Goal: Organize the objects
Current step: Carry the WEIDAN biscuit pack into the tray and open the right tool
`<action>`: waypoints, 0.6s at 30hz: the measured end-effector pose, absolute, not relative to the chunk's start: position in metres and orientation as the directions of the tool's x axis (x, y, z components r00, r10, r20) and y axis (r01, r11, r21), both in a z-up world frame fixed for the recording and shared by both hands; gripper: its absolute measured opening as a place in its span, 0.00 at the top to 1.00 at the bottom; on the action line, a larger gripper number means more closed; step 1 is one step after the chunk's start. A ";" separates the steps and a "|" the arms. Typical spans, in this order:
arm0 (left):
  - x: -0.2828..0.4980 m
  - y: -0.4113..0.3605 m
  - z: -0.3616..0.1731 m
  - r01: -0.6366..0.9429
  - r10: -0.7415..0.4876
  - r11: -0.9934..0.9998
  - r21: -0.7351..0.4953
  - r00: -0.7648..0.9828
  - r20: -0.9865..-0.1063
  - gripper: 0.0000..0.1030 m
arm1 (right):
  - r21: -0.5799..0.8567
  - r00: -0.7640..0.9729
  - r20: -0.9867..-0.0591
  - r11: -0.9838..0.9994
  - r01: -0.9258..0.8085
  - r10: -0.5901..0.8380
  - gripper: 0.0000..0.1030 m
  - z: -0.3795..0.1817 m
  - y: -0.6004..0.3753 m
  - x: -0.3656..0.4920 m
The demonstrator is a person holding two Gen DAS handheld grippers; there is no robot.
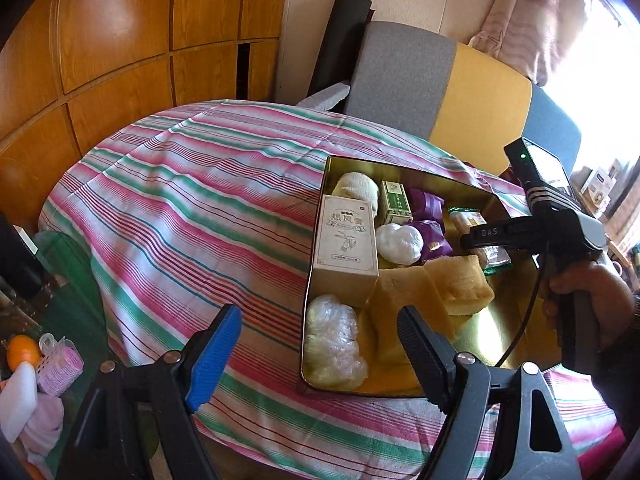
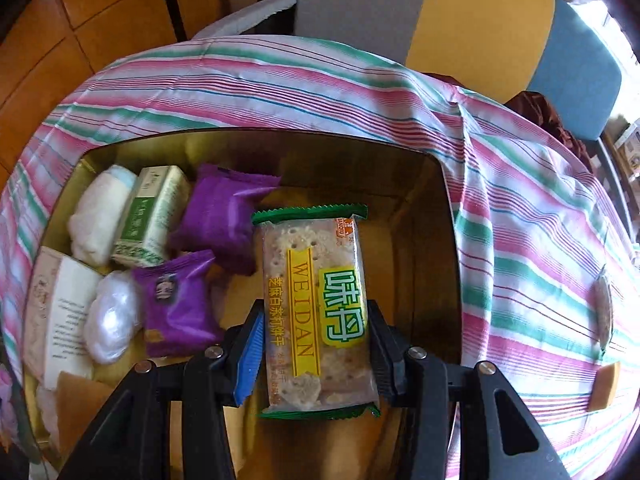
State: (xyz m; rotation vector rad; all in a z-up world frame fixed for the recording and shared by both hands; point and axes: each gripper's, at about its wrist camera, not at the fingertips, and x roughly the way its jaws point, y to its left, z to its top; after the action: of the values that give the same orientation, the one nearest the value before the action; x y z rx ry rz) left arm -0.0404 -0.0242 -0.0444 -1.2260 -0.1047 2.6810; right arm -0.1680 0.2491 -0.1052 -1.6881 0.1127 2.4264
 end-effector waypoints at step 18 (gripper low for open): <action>-0.037 -0.019 -0.041 -0.154 0.201 -0.979 -0.132 -0.639 -0.743 0.21 | -0.056 -0.381 -0.918 -0.988 -0.147 0.109 0.54 -0.094 0.244 -0.168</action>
State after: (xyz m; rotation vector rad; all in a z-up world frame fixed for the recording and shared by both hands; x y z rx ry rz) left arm -0.0367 -0.0190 -0.0415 -1.2242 -0.0833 2.6773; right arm -0.1676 0.2435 -0.0940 -1.6505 0.0514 2.4896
